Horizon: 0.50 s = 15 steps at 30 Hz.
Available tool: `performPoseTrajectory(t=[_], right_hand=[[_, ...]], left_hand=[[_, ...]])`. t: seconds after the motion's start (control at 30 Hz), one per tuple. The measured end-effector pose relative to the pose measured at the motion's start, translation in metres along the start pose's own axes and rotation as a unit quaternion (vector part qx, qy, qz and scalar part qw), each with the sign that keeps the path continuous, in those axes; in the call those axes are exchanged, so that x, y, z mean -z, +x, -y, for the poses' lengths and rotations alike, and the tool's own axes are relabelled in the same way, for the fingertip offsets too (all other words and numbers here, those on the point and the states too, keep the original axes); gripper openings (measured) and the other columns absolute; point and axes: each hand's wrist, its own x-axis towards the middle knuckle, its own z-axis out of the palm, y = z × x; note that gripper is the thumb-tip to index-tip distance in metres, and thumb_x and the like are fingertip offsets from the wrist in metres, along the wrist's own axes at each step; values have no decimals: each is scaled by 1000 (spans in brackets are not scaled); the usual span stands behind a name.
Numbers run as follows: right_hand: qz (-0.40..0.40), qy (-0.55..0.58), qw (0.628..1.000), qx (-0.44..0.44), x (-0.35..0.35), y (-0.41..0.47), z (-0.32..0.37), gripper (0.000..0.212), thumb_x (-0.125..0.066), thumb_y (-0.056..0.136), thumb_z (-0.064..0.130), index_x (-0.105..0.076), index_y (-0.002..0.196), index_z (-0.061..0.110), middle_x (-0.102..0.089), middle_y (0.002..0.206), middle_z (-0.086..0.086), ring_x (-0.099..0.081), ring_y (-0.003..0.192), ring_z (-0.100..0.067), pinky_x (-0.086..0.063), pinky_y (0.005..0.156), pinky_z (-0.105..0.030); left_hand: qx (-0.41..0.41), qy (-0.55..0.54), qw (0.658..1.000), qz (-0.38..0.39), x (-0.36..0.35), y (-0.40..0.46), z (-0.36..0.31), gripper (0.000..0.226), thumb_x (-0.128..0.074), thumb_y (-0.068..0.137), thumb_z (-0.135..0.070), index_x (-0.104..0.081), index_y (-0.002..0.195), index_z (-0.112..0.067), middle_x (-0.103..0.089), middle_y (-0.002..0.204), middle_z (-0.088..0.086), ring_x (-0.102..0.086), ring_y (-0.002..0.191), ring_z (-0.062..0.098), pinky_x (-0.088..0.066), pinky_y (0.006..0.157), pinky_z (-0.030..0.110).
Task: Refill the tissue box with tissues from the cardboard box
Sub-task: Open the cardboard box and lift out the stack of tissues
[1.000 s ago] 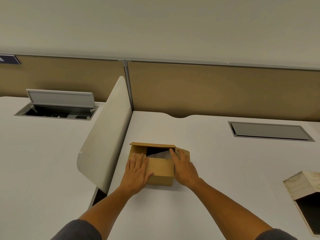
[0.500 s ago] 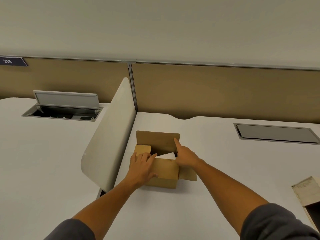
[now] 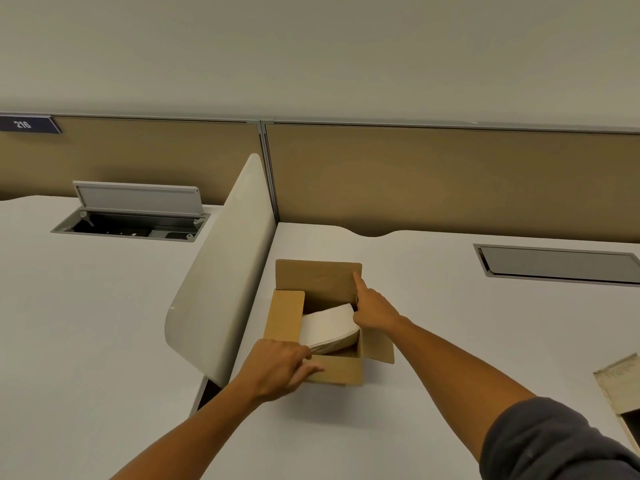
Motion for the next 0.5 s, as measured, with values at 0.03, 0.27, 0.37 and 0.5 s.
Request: performPoseTrajectory(t=[0.03, 0.27, 0.37, 0.5], right_hand=[[-4, -1, 1000, 0, -1, 0, 0, 100, -67, 91, 10, 4, 159, 27, -63, 98, -9, -63, 77, -17, -58, 69, -27], [-12, -43, 999, 12, -3, -6, 0, 100, -69, 90, 8, -1, 159, 30, -58, 118, -10, -64, 90, -20, -61, 80, -30], [-23, -88, 996, 23, -6, -9, -1, 103, -71, 89, 8, 1, 159, 31, -54, 128, -12, -62, 101, -22, -59, 86, -32], [-31, -88, 995, 21, -7, -7, -2, 105, -71, 89, 7, 3, 159, 32, -51, 131, -14, -61, 102, -23, -59, 87, -32]], left_hand=[[20, -2, 1000, 19, -4, -1, 0, 76, -10, 89, -75, -69, 88, -28, -73, 81, -8, -63, 66, 9, -35, 56, 21], [167, -9, 984, 63, -36, 18, 1, 38, -43, 97, -52, -61, 124, -32, -56, 128, -3, -50, 119, 19, -42, 96, 32], [241, -19, 963, 122, -46, 28, 1, 48, -37, 97, -54, -44, 141, -36, -16, 159, 7, -13, 145, 37, -16, 118, 54], [284, -28, 949, 131, -54, 36, 1, 63, -36, 97, -51, -17, 153, -30, 9, 163, 9, 5, 148, 45, -6, 118, 62]])
